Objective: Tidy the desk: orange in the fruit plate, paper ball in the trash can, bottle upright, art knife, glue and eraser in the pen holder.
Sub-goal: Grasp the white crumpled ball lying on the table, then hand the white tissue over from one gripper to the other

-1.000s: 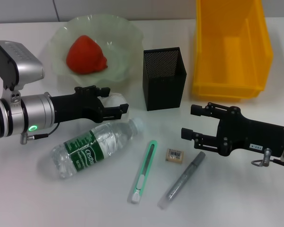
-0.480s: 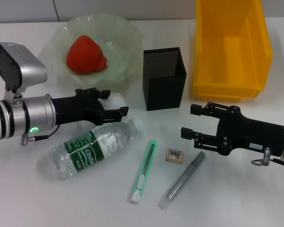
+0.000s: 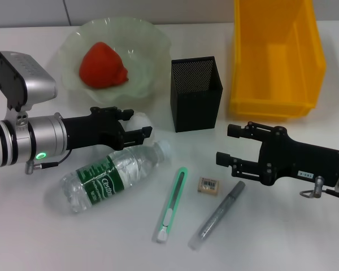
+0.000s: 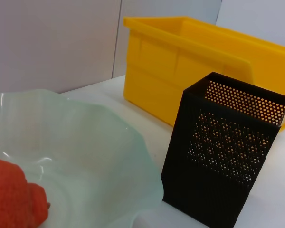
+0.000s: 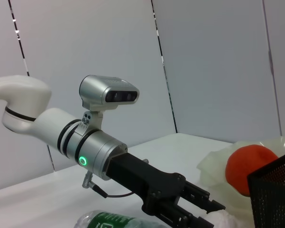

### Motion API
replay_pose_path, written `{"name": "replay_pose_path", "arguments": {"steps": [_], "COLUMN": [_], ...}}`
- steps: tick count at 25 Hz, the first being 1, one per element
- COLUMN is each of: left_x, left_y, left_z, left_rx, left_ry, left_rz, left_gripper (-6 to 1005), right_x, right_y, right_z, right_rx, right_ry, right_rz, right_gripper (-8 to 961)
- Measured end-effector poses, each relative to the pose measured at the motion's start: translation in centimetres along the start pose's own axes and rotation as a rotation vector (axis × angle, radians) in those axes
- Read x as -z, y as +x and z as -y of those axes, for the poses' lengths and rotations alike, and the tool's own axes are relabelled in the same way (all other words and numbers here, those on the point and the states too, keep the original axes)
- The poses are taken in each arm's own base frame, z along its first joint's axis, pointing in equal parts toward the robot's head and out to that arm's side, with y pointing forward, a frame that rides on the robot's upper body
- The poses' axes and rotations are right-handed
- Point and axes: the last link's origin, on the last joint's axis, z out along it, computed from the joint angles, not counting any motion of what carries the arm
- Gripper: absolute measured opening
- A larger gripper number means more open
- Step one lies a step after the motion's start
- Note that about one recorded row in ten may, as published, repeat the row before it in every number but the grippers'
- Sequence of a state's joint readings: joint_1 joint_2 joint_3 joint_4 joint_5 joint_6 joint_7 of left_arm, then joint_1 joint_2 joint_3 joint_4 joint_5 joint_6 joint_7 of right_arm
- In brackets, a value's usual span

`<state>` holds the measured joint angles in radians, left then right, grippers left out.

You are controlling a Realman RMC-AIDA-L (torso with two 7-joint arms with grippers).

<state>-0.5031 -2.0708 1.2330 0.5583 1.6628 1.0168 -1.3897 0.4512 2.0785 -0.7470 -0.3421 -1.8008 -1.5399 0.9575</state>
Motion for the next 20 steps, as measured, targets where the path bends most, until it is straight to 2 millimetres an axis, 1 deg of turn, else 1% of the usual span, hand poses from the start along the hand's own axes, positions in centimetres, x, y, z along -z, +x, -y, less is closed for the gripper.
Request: {"name": "replay_pose_path", "arguments": {"steps": [5, 9, 20], "left_x": [0.01, 0.0, 0.31], "left_y": [-0.02, -0.05, 0.35], "left_z": [-0.05, -0.1, -0.44], "left_rx": [0.0, 0.0, 0.008], "left_ry": [-0.003, -0.006, -0.036], "left_rz": [0.0, 0.001, -0.029], "left_gripper": [679, 472, 457], "right_x": [0.04, 0.04, 0.04], "right_y": [0.03, 0.05, 0.05], "right_z": [-0.04, -0.06, -0.09], "right_rx": [-0.001, -0.002, -0.003], "right_ry": [0.0, -0.001, -0.002], "right_rz": [0.0, 0.001, 0.002], "right_gripper": [713, 713, 713]}}
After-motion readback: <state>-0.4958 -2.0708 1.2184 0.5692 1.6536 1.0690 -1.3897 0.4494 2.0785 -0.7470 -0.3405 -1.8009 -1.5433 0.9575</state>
